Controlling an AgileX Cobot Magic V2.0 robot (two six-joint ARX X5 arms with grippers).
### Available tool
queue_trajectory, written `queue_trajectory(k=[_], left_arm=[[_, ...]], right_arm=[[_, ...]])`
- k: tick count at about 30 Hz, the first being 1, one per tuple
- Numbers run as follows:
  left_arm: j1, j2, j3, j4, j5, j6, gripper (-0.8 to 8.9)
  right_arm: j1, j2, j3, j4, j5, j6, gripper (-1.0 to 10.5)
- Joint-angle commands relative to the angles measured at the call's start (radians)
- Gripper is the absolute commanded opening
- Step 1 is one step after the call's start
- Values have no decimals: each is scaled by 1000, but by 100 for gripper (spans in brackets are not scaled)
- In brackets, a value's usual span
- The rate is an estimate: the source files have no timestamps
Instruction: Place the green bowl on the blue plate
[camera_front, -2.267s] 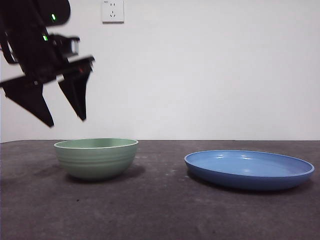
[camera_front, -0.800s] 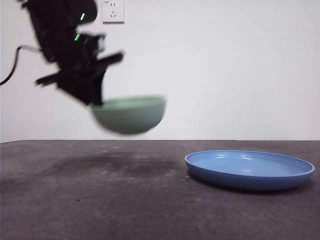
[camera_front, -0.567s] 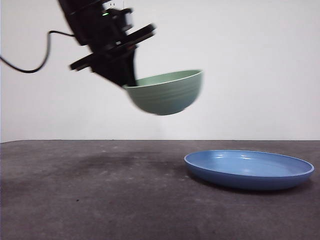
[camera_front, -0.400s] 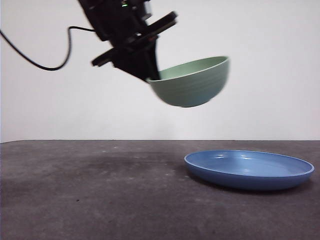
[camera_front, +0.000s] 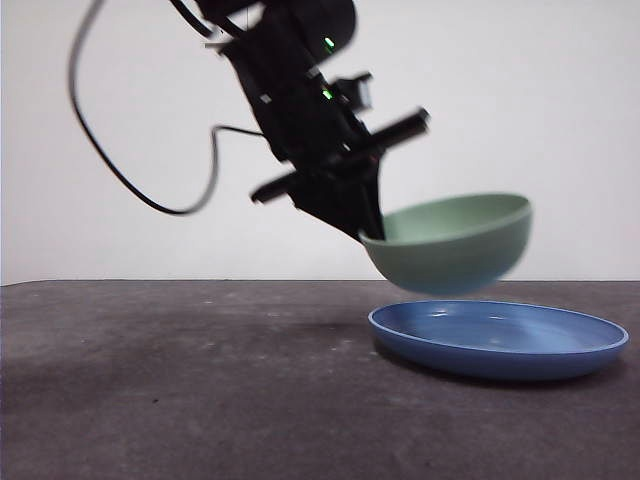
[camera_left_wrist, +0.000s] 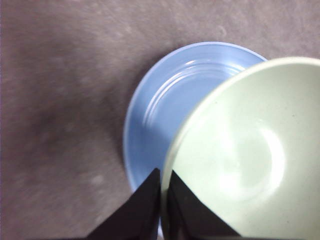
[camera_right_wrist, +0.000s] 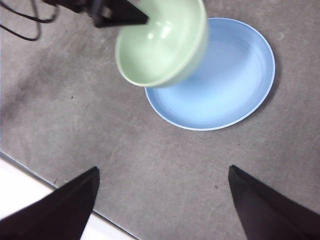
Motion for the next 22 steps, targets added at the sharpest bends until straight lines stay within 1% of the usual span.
queue_trajectory(k=[1, 5, 8, 10, 15, 16, 17, 20, 22], left_arm=[[-29, 71, 79, -7, 0, -9, 12], [-48, 149, 148, -29, -2, -9, 12], [-58, 193, 184, -40, -34, -9, 12], [-60, 219, 208, -59, -34, -9, 12], [-62, 237, 215, -66, -41, -8, 12], [-65, 237, 215, -64, -41, -8, 30], [-68, 237, 215, -65, -41, -8, 68], [-69, 237, 218, -89, -41, -8, 256], [-71, 235, 218, -95, -40, -9, 264]], right_arm=[[3, 4, 20, 10, 0, 11, 415], [3, 4, 20, 9, 0, 11, 415], [3, 4, 20, 9, 0, 14, 415], [3, 4, 20, 9, 0, 15, 415], [3, 4, 20, 8, 0, 18, 415], [3, 4, 20, 8, 0, 18, 415], [3, 4, 20, 8, 0, 18, 415], [3, 4, 20, 8, 0, 18, 415], [3, 4, 20, 8, 0, 18, 415]])
